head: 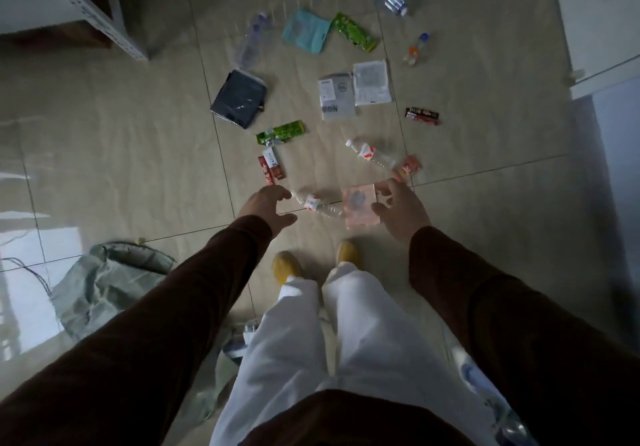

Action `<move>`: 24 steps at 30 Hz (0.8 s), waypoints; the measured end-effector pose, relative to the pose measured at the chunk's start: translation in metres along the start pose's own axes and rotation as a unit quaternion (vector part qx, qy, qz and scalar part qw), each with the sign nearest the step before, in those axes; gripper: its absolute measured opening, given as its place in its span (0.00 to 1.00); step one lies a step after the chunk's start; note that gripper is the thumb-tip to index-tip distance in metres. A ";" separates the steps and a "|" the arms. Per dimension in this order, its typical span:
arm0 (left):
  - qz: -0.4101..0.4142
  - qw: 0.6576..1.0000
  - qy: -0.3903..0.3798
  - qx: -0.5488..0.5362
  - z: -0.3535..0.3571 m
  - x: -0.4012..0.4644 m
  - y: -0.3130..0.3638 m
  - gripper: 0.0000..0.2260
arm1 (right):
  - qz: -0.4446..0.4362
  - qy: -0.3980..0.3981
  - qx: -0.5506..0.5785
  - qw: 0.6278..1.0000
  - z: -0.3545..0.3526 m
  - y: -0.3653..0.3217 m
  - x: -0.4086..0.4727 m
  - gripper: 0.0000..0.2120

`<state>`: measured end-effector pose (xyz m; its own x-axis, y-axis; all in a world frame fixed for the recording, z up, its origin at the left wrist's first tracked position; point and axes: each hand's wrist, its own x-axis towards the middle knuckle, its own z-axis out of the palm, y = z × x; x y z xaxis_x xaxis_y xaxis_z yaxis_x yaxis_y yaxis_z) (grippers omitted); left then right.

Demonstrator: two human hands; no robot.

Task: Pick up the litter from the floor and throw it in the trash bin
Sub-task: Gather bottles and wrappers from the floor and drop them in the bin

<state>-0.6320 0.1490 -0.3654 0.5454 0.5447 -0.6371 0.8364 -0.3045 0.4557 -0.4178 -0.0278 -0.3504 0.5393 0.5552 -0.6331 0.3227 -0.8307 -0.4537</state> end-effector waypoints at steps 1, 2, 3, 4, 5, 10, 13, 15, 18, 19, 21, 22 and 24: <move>0.000 1.000 -0.013 0.004 0.004 0.007 -0.003 0.21 | 0.012 0.003 0.009 1.000 0.005 0.005 0.006 0.19; 0.000 1.000 -0.027 0.013 0.009 0.015 -0.005 0.22 | 0.025 0.006 0.018 0.999 0.011 0.011 0.012 0.19; 0.000 0.999 -0.041 0.027 0.013 0.023 -0.008 0.22 | 0.042 0.009 0.026 0.999 0.016 0.017 0.020 0.19; 0.001 0.998 -0.054 0.043 0.018 0.033 -0.010 0.23 | 0.061 0.012 0.036 0.997 0.022 0.023 0.028 0.20; 0.002 0.996 -0.066 0.058 0.023 0.041 -0.013 0.23 | 0.080 0.016 0.048 0.996 0.027 0.029 0.036 0.20; 0.006 0.988 -0.088 0.124 0.053 0.101 -0.030 0.29 | 0.146 0.033 0.090 0.985 0.062 0.065 0.095 0.21; 0.020 0.983 -0.097 0.157 0.083 0.150 -0.045 0.30 | 0.166 0.029 0.086 0.982 0.093 0.092 0.141 0.21; 0.032 0.978 -0.106 0.175 0.110 0.186 -0.057 0.30 | 0.181 0.018 0.069 0.981 0.118 0.115 0.172 0.20; 0.083 0.956 -0.132 0.249 0.158 0.239 -0.078 0.34 | 0.208 0.004 0.039 0.977 0.157 0.152 0.218 0.21; 0.106 0.944 -0.136 0.281 0.174 0.256 -0.086 0.36 | 0.217 0.002 0.036 0.975 0.169 0.164 0.233 0.21; 0.155 0.917 -0.132 0.342 0.207 0.293 -0.102 0.38 | 0.233 0.011 0.031 0.972 0.194 0.188 0.265 0.24; 0.177 0.905 -0.130 0.364 0.223 0.310 -0.109 0.38 | 0.240 0.015 0.026 0.970 0.207 0.200 0.280 0.25; 0.215 0.882 -0.134 0.397 0.253 0.342 -0.122 0.38 | 0.252 0.020 0.007 0.968 0.231 0.224 0.306 0.29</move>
<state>-0.5338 0.1747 -0.7967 0.7262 0.0738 -0.6835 0.2659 -0.9470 0.1802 -0.3600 -0.0347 -0.7907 0.6554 0.0780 -0.7512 0.0007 -0.9947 -0.1026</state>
